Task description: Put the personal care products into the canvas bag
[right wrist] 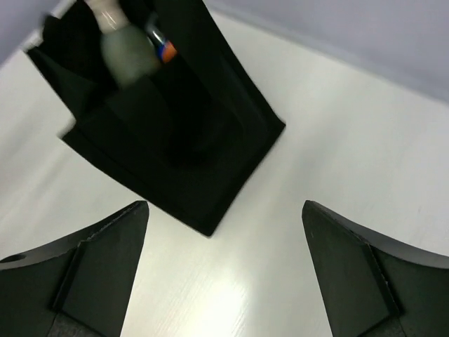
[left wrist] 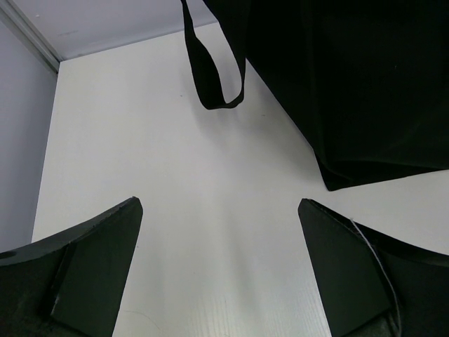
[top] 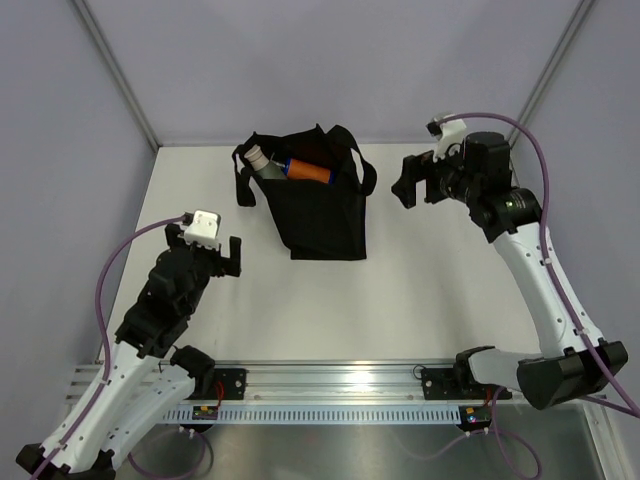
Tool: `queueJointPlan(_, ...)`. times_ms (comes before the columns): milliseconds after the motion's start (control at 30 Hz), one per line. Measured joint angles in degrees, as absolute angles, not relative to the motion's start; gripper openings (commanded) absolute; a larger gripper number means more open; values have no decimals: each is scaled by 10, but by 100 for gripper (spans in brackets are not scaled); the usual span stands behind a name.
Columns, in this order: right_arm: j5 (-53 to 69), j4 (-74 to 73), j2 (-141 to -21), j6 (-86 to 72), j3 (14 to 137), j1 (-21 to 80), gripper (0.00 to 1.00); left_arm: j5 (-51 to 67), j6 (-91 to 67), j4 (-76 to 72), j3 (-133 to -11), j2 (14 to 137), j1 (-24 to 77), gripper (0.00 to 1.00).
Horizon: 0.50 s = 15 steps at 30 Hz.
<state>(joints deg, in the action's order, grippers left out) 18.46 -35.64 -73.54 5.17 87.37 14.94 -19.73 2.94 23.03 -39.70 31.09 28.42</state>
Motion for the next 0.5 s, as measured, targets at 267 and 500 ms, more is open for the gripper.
queueJointPlan(267, 46, -317, -585, 32, 654, 149, 100, -192, 29, 230, -397, 311, 284, 99)
queueJointPlan(500, -38, -280, -468, 29, 561, 149, 100, -191, 29, 230, -397, 311, 284, 99)
